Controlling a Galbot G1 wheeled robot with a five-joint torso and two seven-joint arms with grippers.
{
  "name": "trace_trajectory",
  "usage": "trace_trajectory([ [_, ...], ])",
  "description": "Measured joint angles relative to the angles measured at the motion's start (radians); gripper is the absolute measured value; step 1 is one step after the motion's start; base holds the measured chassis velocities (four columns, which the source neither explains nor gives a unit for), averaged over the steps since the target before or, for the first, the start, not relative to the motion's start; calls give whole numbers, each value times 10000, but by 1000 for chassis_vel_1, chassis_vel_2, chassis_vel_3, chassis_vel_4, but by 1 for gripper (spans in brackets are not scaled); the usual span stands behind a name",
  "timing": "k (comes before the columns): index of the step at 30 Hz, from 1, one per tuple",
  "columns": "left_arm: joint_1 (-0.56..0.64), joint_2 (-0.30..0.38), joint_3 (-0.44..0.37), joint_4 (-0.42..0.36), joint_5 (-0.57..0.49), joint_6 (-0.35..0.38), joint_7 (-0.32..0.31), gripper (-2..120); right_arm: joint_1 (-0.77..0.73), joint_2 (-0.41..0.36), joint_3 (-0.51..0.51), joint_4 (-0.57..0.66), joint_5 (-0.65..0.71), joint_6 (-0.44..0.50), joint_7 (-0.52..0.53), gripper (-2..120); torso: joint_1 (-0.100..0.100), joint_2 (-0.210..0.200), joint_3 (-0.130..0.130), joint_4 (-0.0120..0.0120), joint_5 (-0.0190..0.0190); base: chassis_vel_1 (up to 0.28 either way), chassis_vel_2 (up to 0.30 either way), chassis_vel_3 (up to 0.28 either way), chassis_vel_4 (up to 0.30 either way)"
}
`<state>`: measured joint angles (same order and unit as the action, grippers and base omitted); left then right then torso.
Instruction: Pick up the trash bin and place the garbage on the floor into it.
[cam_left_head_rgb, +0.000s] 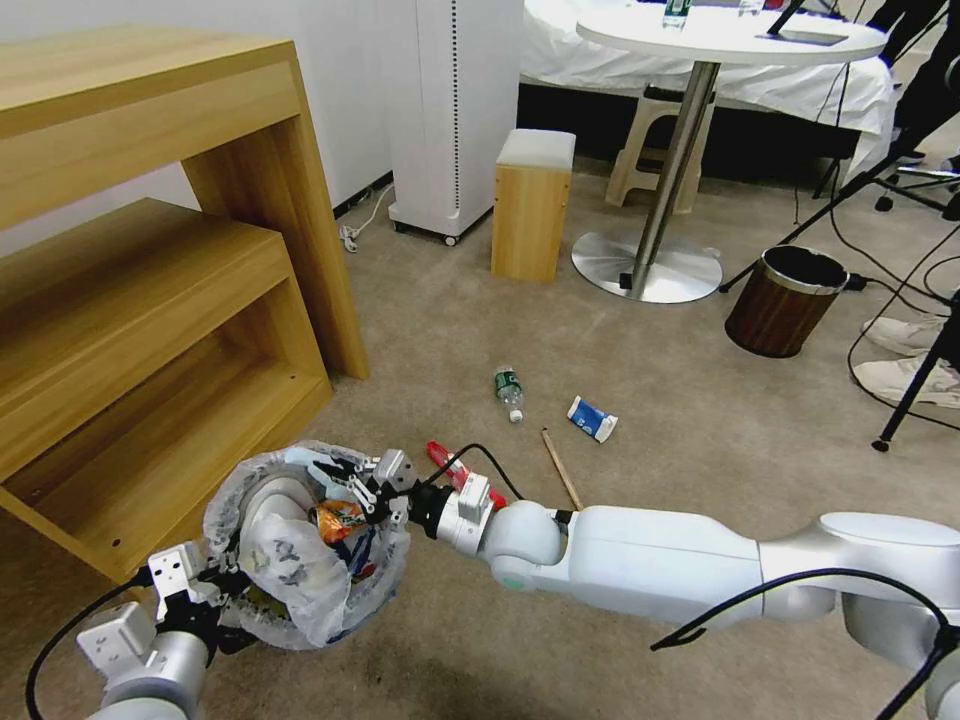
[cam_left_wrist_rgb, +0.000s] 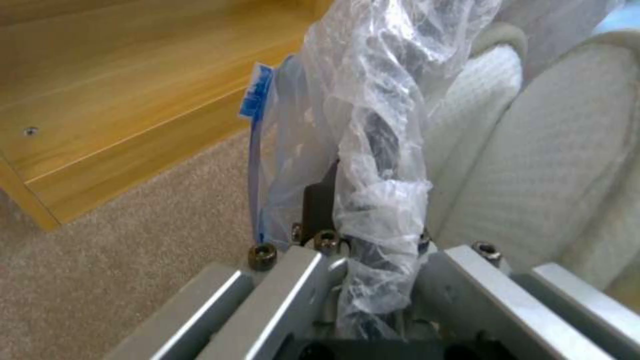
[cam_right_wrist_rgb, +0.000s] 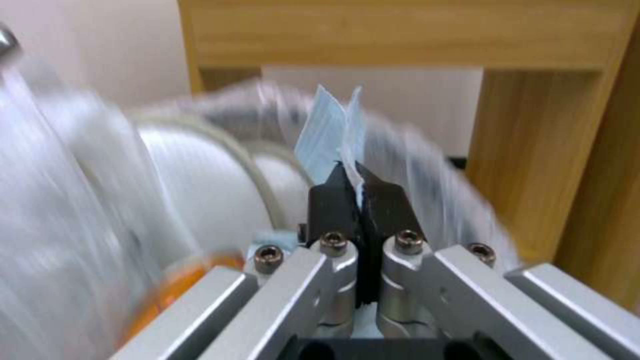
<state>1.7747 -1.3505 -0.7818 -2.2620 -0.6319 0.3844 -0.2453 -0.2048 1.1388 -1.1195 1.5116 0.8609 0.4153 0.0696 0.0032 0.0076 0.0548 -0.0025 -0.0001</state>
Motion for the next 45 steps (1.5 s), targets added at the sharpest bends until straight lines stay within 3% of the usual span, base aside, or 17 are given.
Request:
trace_trajectory([
  [8, -14, -13, 38, 55, 28, -23, 19, 0, -198, -47, 62, -153, -230, -66, 196, 3, 0, 0, 0, -1, 1, 0, 0, 0, 0],
  [16, -103, -36, 59, 113, 41, -25, 25, 0, -208, -259, 190, 150, -216, -90, 184, 29, 0, 0, -1, 0, 1, 0, 0, 0, 0],
  [18, -120, -34, 57, 154, 40, -25, 25, 0, -227, -364, 196, 298, -218, -93, 177, 42, 0, 0, -1, -1, 1, 0, 0, 0, 0],
  [20, -121, -34, 57, 163, 40, -25, 25, 0, -229, -382, 201, 338, -219, -93, 177, 43, 0, -1, -1, 0, 1, 0, 0, 0, 0],
  [22, -127, -38, 55, 204, 40, -24, 26, 0, -272, -475, 283, 559, -234, -96, 191, 57, 0, 0, 0, 0, 1, 0, 0, 0, 0],
  [24, -129, -38, 53, 209, 40, -24, 27, 0, -288, -491, 316, 598, -242, -100, 197, 57, 0, 0, -1, 0, 1, 0, 0, 0, 0],
  [26, -133, -31, 44, 221, 40, -25, 29, 0, -341, -575, 440, 770, -266, -134, 243, 70, 0, 0, -1, 0, 1, 0, 0, 0, 0],
  [28, -134, -26, 42, 223, 39, -25, 30, 0, -347, -606, 464, 819, -267, -155, 263, 72, 0, 0, -1, 0, 1, 0, 0, 0, 0],
  [30, -134, 1, 38, 228, 35, -20, 30, 0, -356, -836, 559, 1099, -268, -283, 328, 86, 0, 0, -1, -1, 1, 0, 0, 0, 0],
  [32, -134, 1, 41, 223, 34, -16, 30, 0, -359, -859, 561, 1107, -273, -293, 335, 86, 0, 0, -1, 0, 2, 0, 0, 0, 0],
  [34, -136, -12, 75, 188, 34, -6, 31, 0, -398, -914, 562, 1086, -346, -313, 369, 97, 0, 0, -1, 0, 1, 0, 0, 0, 0],
  [45, -124, -51, 102, 232, 90, -8, 77, 0, -584, -718, 613, 1189, -390, -405, 799, 100, 0, 0, 0, 0, 1, 0, 0, 0, 0],
])
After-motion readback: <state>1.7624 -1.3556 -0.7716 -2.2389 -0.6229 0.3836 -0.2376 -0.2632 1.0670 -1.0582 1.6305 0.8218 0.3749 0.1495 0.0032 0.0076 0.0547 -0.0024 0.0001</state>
